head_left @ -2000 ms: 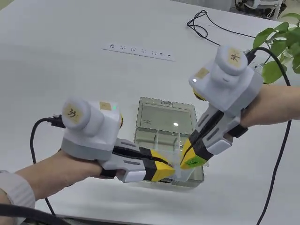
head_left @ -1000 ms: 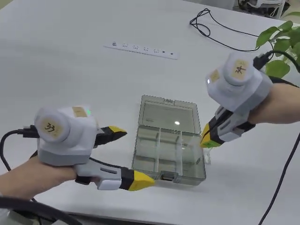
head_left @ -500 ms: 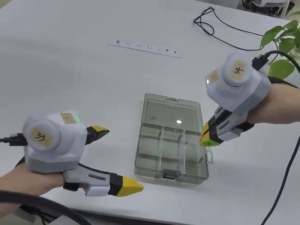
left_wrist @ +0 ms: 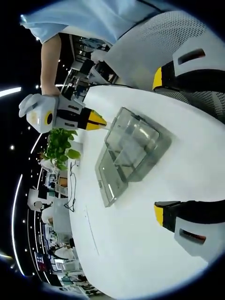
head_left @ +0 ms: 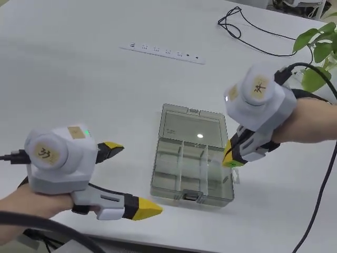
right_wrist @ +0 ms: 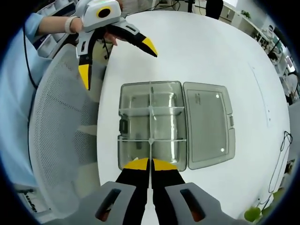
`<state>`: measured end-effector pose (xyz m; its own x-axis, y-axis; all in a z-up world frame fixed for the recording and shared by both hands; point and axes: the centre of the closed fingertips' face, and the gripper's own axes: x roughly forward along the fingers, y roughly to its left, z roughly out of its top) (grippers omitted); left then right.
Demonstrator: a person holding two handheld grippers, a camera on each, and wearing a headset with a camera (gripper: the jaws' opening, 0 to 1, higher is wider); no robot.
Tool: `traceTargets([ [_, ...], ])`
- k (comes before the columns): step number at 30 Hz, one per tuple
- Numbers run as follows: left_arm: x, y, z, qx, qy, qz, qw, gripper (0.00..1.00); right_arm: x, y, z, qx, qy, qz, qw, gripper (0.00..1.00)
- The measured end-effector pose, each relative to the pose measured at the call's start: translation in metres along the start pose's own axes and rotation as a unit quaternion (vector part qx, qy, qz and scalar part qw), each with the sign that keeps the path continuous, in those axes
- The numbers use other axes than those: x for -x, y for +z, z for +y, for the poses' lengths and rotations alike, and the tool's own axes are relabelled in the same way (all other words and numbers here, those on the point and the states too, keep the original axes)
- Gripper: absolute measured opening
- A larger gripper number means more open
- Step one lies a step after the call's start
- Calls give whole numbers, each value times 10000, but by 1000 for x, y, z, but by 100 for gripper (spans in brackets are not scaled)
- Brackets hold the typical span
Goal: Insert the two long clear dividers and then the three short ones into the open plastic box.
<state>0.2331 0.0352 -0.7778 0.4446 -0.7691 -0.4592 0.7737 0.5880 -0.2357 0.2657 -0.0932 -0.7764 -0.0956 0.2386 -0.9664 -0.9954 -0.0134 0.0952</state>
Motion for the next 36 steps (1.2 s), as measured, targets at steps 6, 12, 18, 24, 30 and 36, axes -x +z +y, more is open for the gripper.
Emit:
traceTargets([
  [6, 0, -1, 0, 20, -8, 0, 10000, 98, -9, -2, -1, 141, -36, 118, 9998, 2],
  [12, 0, -2, 2, 47, 2, -16, 10000, 98, -17, -7, -7, 201, -5, 163, 9997, 2],
  [18, 0, -2, 3, 77, 2, -16, 10000, 97, -24, -9, -9, 176, 13, 166, 9997, 2],
  [24, -2, -1, 3, 81, -12, -13, 10000, 97, -29, -12, -10, 167, 24, 158, 9997, 2],
  [30, -4, 0, 2, 86, -44, -22, 10000, 96, -29, -12, -10, 173, 18, 179, 9997, 2],
  [36, -5, 2, 1, 73, -59, -38, 9999, 96, -38, -14, -10, 162, -17, 194, 9997, 2],
])
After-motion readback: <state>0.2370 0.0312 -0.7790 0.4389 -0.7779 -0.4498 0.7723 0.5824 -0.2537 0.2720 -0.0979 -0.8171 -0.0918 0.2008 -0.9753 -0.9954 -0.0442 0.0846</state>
